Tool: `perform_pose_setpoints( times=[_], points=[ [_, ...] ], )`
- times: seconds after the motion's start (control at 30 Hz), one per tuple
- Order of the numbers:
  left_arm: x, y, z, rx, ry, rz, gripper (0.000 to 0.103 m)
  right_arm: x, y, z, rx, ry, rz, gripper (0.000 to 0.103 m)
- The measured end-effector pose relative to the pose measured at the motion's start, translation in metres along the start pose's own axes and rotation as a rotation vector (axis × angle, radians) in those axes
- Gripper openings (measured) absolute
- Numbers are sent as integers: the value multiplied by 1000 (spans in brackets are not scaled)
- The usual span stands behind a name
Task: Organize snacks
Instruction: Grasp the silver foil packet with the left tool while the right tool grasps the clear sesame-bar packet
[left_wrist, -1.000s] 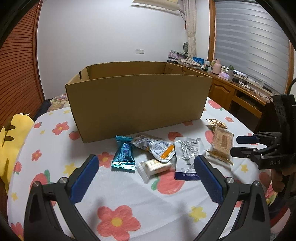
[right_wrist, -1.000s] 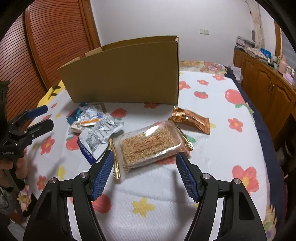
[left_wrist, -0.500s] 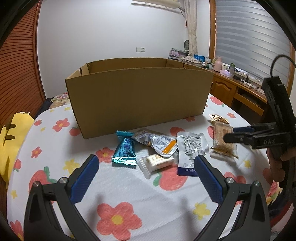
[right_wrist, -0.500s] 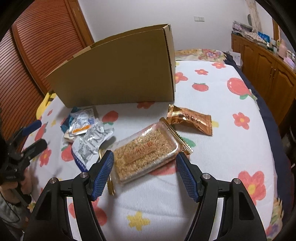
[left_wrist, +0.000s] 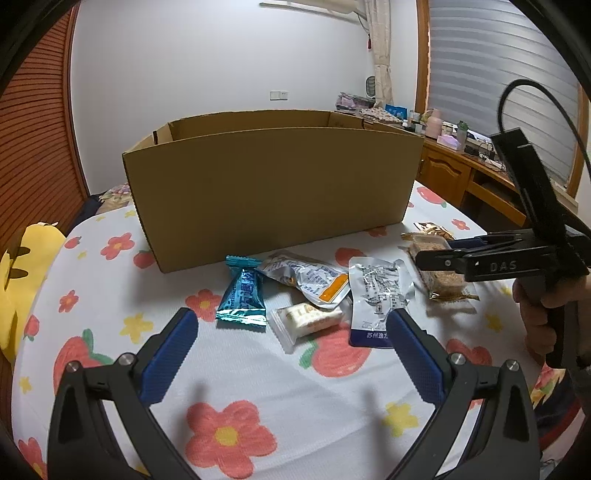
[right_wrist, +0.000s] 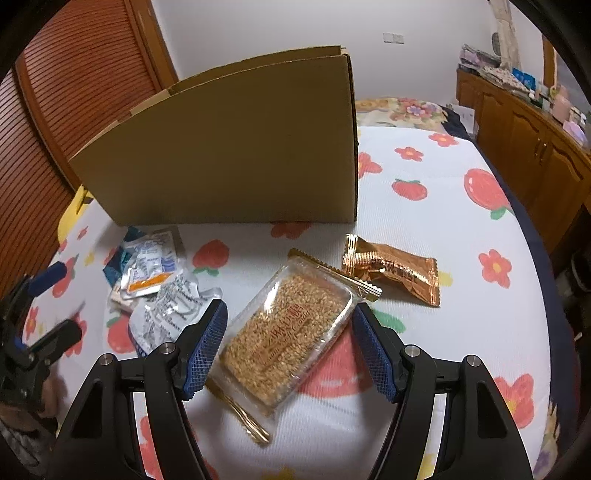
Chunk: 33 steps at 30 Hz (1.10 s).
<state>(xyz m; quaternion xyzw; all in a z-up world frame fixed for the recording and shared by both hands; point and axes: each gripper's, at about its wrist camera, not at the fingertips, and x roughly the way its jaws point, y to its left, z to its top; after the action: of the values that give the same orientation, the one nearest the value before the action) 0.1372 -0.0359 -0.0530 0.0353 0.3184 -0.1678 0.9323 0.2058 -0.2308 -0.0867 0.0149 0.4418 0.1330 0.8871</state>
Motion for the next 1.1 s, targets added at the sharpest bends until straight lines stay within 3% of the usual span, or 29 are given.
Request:
perform_pose_setpoints(
  times=[0.2, 0.27, 0.33, 0.53, 0.67, 0.9, 0.97, 1.1],
  points=[
    [2, -1, 3, -8, 7, -12, 102, 6, 7, -1, -37, 8, -40, 71],
    [2, -5, 6, -5, 6, -25, 101, 4, 5, -3, -35, 1, -36, 58],
    [2, -10, 10, -2, 3, -50, 101, 1, 4, -5, -37, -4, -25, 52],
    [16, -29, 20, 33, 46, -104, 97, -16, -3, -18, -34, -27, -12, 48],
    [34, -40, 26, 47, 116, -159, 85, -31, -8, -30, -22, -50, 37, 48],
    [58, -63, 35, 103, 208, -156, 72, -36, -9, -36, -82, -69, -28, 47],
    [63, -66, 37, 115, 229, -153, 61, -35, -10, -36, -94, -72, -46, 47],
    [72, -72, 37, 147, 266, -122, 60, -29, -14, -34, -114, -63, -55, 48]
  ],
)
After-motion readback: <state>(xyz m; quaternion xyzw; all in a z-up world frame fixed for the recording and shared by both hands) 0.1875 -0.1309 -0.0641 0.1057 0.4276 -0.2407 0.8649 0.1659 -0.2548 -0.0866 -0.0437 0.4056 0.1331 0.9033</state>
